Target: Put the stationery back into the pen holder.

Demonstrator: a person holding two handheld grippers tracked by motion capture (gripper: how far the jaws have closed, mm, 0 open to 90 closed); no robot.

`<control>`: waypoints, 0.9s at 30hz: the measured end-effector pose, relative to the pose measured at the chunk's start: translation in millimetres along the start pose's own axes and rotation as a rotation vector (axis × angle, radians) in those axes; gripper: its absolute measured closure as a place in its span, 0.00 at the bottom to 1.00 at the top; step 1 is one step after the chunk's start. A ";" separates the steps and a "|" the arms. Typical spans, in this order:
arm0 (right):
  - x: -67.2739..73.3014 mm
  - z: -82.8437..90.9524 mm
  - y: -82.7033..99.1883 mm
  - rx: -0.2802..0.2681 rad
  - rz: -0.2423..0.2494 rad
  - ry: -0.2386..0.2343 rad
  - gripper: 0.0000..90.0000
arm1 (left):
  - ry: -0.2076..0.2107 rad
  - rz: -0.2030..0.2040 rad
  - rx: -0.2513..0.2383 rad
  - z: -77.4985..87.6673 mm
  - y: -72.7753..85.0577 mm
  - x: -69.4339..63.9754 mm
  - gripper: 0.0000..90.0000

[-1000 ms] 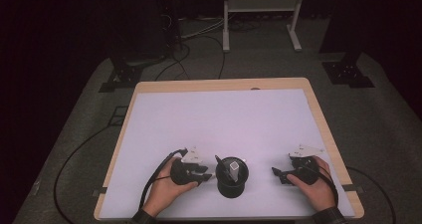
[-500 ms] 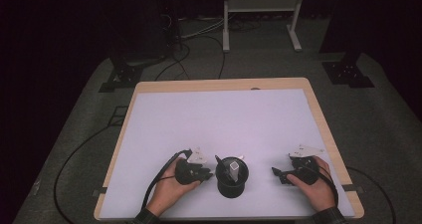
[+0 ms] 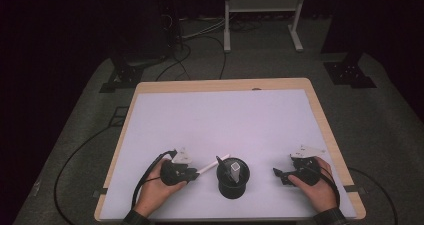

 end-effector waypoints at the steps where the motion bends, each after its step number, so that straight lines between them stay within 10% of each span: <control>1: 0.0 0.0 0.0 0.000 0.000 0.000 0.14 | -0.004 0.007 0.001 2.9 4.0 2.4 0.87; 14: 0.0 -0.1 0.0 0.000 0.001 0.001 0.14 | -0.037 0.061 -0.003 20.8 28.4 18.0 0.87; 27: 0.0 -0.1 -0.1 0.000 0.003 0.001 0.14 | -0.045 0.041 -0.047 14.2 -3.7 15.0 0.74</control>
Point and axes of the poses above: each handheld gripper's, and its own axes: z roughly backward along the jaws, y roughly out of its underside, x roughly to its left, the point moved 10 cm from there along -z, roughly forward along the jaws, and after that the axes turned 2 degrees about -y, right-handed, at the moved point
